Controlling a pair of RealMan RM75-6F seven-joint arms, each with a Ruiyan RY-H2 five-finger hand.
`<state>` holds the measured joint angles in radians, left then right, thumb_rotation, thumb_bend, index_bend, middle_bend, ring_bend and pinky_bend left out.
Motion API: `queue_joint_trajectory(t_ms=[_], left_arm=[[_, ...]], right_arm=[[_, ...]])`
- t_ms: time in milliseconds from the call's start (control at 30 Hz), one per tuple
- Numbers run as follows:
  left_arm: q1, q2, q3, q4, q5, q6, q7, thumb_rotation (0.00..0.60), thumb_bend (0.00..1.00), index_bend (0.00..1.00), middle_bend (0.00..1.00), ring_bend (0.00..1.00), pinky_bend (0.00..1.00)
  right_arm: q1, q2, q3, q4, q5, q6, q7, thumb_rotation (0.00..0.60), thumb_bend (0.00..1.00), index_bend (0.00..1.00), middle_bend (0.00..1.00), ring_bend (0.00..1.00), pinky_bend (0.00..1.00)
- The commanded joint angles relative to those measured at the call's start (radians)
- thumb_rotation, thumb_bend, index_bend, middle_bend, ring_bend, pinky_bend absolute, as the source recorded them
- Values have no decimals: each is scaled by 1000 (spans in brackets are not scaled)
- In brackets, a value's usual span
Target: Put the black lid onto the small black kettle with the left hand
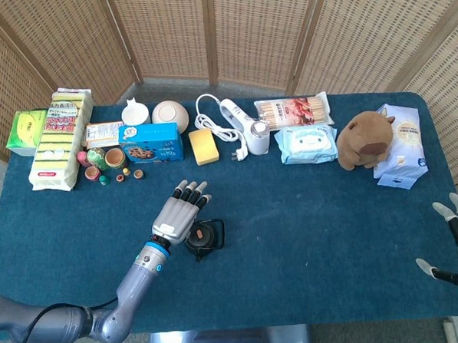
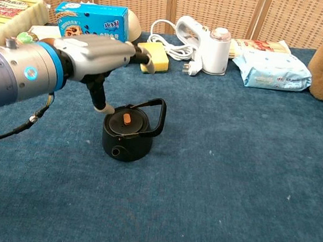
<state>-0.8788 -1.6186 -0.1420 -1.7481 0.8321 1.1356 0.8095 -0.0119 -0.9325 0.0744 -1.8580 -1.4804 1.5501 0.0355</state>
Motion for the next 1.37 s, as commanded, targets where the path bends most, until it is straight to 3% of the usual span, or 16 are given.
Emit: queue_joint_trajectory(t_ms=[33,167,300,500,633,767,1033,1367], left_arm=[[9,29,-8,-39,32,20,-19,600,223,138,0,0,35],[32,89,-6,-99,86,59,-36,600,224,122,0,0,34],[77,178,14,-160,147,110,-63,600,197,1,0,0,34],[181,353,78,-228,242,206,-113,600,144,0,0,0,35],[294,482,137,-219,348,297,-257,600,139,0,0,0,34],[406,549,195,-161,417,381,-413,600,131,0,0,0,35],[624,565,309,-12,538,517,-742,600,132,0,0,0,34],[733,530,326,110,625,597,-857,600,131,0,0,0,35]], right_arm=[[1,0,0,1,2,-3,0,600,9,141,2,0,0],[3,-1,0,1,2,-6,-1,600,8,142,2,0,0],[3,-1,-1,1,1,-6,-3,600,8,141,2,0,0],[5,-6,0,1,3,-8,-13,600,9,142,2,0,0],[7,-14,-3,1,0,-12,-32,600,8,141,2,0,0],[10,-24,-5,2,-2,-15,-54,600,8,142,2,0,0],[11,-45,-11,-8,-24,-6,-106,600,8,141,3,0,0],[5,-49,-11,-11,-28,8,-110,600,8,142,2,0,0]])
